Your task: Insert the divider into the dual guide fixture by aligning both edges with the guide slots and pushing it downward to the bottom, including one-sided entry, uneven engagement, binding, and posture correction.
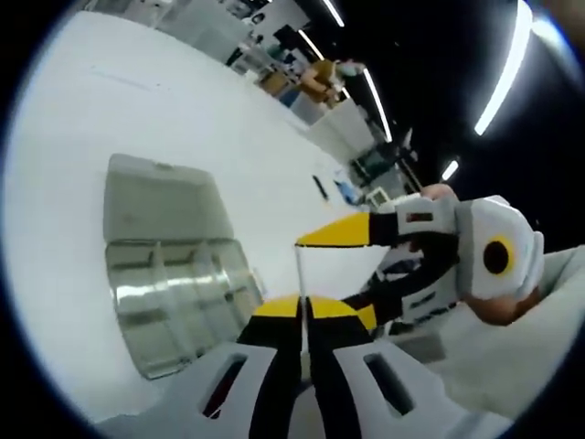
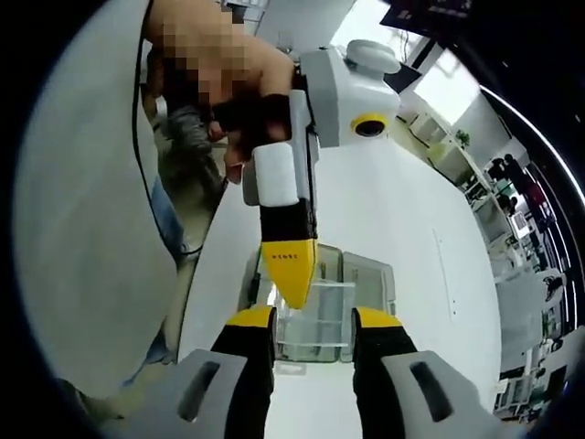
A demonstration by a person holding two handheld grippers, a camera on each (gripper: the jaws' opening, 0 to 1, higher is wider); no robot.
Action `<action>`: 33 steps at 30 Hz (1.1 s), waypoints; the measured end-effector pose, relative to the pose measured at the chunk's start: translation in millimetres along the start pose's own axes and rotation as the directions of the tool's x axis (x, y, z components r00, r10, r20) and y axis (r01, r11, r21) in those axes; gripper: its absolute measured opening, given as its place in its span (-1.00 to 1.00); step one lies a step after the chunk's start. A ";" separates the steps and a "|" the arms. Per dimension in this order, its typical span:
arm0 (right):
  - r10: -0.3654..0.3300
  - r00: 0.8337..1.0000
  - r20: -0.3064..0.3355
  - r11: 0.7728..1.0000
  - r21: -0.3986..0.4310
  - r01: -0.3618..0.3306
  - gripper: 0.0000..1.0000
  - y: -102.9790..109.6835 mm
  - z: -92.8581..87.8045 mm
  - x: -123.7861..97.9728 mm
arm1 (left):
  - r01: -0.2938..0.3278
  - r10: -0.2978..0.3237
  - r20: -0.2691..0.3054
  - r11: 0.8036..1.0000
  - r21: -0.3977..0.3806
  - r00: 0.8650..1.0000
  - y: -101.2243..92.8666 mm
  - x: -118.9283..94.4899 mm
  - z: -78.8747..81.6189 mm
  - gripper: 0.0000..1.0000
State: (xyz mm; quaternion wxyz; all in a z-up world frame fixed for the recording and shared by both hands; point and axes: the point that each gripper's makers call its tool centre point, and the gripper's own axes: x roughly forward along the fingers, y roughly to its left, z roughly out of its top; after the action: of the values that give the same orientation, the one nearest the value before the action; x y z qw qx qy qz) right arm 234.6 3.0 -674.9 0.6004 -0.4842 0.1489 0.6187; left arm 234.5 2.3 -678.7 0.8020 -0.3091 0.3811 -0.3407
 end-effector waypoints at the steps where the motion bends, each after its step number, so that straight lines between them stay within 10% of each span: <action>1: -0.001 1.000 -0.004 1.000 0.004 0.001 -0.41 -0.6 -0.7 -0.2 | 0.012 -0.012 0.004 1.000 0.003 1.000 -2.0 0.0 0.6 -1.00; 20: 0.109 0.991 0.080 0.958 0.259 -0.127 -0.64 -15.3 -11.3 -15.0 | -0.002 -0.004 0.035 0.987 0.160 0.999 4.6 -8.2 -4.9 -1.00; 33: 0.287 0.946 0.152 0.902 0.288 -0.320 -0.80 -20.1 0.4 -21.3 | 0.016 -0.029 0.036 0.946 0.324 0.999 -5.5 -7.6 -3.9 -1.00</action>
State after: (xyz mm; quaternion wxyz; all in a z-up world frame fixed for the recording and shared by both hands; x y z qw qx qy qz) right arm 248.2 -4.7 -650.2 0.5719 -0.3214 0.2855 0.6986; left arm 226.0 4.1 -673.5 0.8453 -0.1844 0.3002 -0.4017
